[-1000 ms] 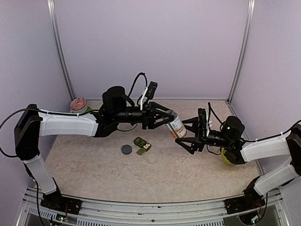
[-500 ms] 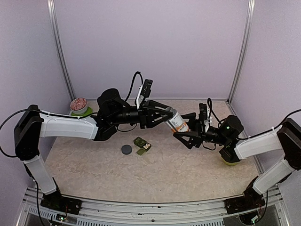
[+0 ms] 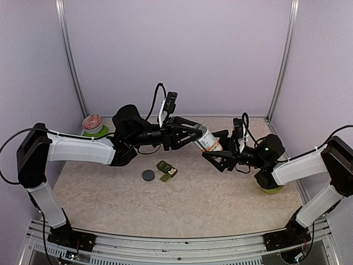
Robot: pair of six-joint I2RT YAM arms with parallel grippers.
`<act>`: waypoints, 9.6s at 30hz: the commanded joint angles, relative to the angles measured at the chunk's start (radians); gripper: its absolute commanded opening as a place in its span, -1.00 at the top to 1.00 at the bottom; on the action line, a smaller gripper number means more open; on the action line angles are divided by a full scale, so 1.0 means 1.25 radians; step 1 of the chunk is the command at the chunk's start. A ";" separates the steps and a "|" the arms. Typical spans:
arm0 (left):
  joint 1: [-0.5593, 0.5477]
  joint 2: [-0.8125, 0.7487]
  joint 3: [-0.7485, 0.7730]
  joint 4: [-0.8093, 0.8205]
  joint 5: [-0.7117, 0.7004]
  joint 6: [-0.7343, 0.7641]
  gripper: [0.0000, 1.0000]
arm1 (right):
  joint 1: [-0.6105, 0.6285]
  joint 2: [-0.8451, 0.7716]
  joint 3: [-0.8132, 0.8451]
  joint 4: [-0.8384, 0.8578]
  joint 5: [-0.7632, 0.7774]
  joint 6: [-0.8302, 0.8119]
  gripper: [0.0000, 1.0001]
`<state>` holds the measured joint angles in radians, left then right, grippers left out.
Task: Sort the pills into containers
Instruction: Pass from the left arm to the right, then pick up the lid of the pill bottle from the center of the board, then close the lid of the pill bottle.
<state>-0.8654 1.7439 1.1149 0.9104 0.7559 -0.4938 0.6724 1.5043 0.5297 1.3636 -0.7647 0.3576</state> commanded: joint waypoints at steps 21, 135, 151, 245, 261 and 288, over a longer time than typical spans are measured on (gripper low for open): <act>-0.005 0.010 -0.006 0.045 -0.003 -0.009 0.47 | 0.013 0.029 0.031 0.055 -0.023 0.035 0.34; 0.091 0.045 -0.164 -0.748 -0.704 0.229 -0.28 | 0.003 -0.159 -0.066 -0.251 0.047 -0.100 0.39; 0.087 0.073 -0.148 -0.763 -0.712 0.239 -0.11 | 0.003 -0.150 -0.062 -0.250 0.044 -0.098 0.39; 0.001 -0.180 -0.162 -0.289 -0.157 -0.157 0.14 | 0.274 -0.097 0.029 -0.372 0.572 -0.523 0.45; 0.003 -0.166 -0.145 -0.330 -0.113 -0.139 0.15 | 0.312 -0.116 0.016 -0.364 0.672 -0.593 0.47; -0.003 -0.213 -0.177 -0.269 -0.051 -0.049 -0.54 | 0.308 -0.205 -0.010 -0.402 0.556 -0.422 0.50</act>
<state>-0.8558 1.5120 0.9092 0.5766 0.6792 -0.5732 1.0458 1.2778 0.5114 0.7990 -0.0532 -0.1890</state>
